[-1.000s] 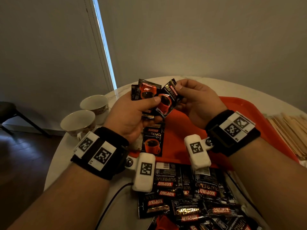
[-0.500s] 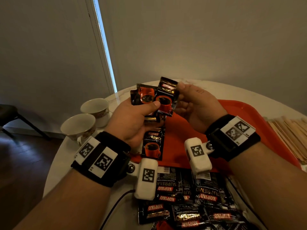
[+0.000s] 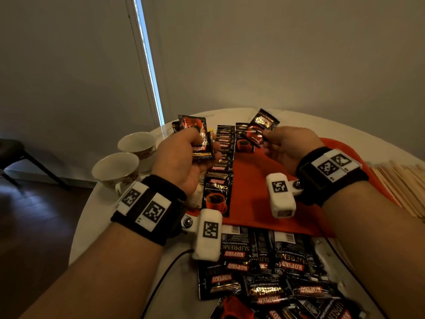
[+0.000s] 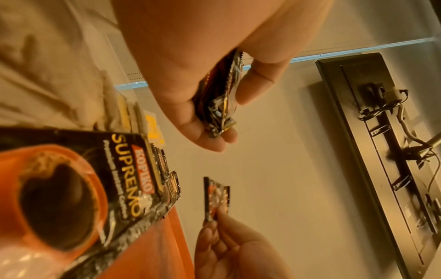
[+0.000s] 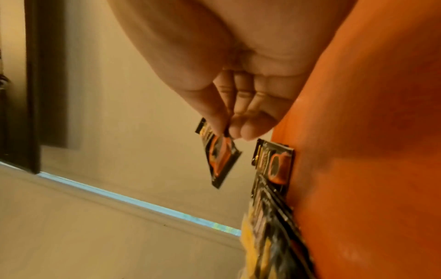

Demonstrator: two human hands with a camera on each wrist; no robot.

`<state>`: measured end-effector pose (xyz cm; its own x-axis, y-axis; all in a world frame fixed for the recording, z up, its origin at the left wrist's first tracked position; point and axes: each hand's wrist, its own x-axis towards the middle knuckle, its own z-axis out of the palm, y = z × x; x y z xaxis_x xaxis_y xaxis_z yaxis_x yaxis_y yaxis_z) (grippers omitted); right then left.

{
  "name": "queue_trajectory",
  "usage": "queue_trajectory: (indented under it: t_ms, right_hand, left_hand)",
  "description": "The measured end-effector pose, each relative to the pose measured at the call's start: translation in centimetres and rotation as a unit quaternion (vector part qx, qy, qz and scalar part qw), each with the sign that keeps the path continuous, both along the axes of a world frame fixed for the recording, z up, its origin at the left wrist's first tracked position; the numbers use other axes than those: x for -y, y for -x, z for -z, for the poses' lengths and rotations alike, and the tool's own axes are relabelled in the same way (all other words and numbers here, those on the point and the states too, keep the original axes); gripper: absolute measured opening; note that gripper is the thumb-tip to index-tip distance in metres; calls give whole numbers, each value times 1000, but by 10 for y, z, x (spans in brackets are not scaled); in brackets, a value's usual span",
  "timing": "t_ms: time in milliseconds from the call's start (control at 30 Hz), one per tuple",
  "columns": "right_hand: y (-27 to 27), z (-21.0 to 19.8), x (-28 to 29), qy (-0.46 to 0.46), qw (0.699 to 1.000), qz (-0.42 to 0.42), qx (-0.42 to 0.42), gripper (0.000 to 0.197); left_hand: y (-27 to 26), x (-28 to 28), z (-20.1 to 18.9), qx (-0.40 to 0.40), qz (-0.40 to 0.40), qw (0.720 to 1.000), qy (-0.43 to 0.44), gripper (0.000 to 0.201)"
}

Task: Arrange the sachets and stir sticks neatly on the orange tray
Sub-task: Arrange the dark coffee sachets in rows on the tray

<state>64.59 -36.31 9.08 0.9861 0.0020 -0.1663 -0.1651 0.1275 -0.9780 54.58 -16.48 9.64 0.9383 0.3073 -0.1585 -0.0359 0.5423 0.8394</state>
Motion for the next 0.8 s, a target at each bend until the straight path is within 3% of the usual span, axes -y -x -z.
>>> queue_trajectory:
  t_ms: [100, 300, 600, 800]
  right_hand:
    - [-18, 5, 0, 121, 991, -13, -59, 2]
    - [-33, 5, -7, 277, 958, -46, -62, 7]
    - [-50, 6, -16, 363, 928, -61, -58, 20]
    - [-56, 10, -13, 364, 926, -72, -70, 20]
  left_hand:
    - [1, 1, -1, 5, 3, 1000, 11, 36]
    - [1, 3, -2, 10, -3, 1000, -7, 26]
    - [-1, 0, -1, 19, 5, 1000, -11, 25]
    - [0, 0, -3, 22, 15, 1000, -8, 22]
